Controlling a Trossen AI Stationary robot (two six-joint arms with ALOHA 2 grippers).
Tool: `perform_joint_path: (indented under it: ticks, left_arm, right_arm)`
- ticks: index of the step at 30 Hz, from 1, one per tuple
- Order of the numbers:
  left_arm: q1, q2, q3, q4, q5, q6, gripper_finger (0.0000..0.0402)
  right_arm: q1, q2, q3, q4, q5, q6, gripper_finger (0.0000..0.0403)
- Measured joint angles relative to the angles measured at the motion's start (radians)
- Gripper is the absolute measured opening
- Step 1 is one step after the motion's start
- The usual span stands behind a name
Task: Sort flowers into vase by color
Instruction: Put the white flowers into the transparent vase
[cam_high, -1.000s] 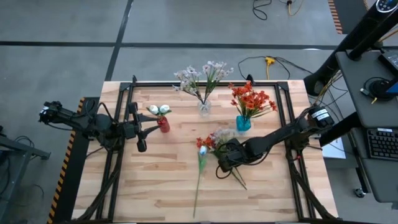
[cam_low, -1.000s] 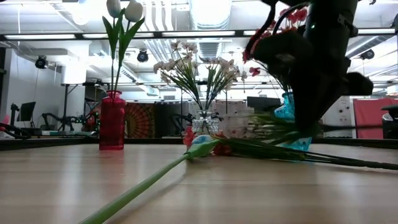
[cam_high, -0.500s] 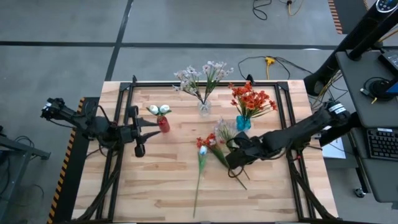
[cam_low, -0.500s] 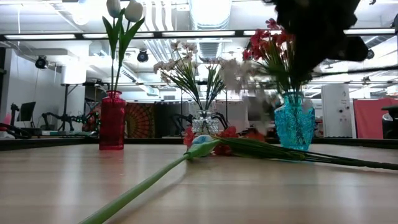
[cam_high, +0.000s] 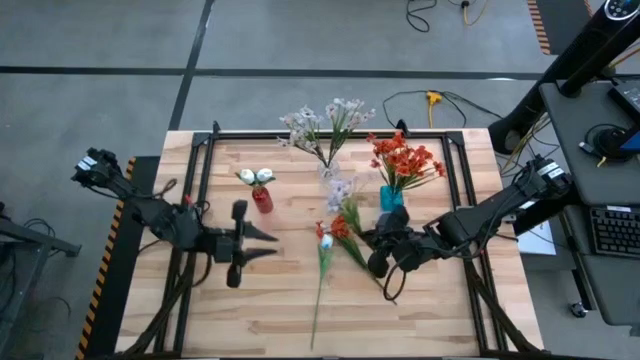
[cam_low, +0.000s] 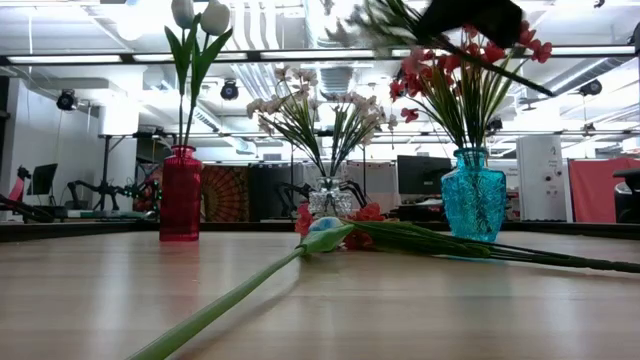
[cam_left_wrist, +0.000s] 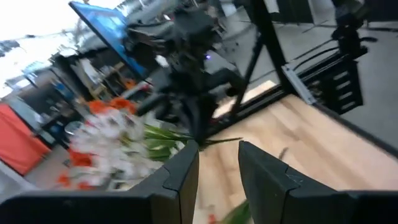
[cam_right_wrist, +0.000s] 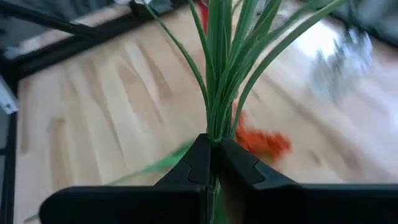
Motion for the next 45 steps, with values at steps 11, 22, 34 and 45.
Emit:
perform_joint_path:
  ticks: [11,22,34,45]
  left_arm:
    - [-0.077,0.186,-0.019,0.188,-0.027,-0.132,0.0088]
    - [-0.073,0.375,-0.027,0.368,-0.06,-0.166,0.008]
    - [-0.069,0.392,-0.048,0.454,-0.079,-0.279,0.0156]
    - [-0.004,0.515,-0.052,0.587,-0.043,-0.273,0.0209]
  right_arm:
    - [0.022,0.059,-0.129,0.67,0.007,-0.54,0.0013]
    - [0.026,0.229,-0.216,1.265,-0.112,-0.828,0.0013]
    - [0.026,0.414,-0.216,1.733,-0.221,-1.002,0.0013]
    - [0.026,0.479,-0.159,1.854,-0.281,-1.098,0.0013]
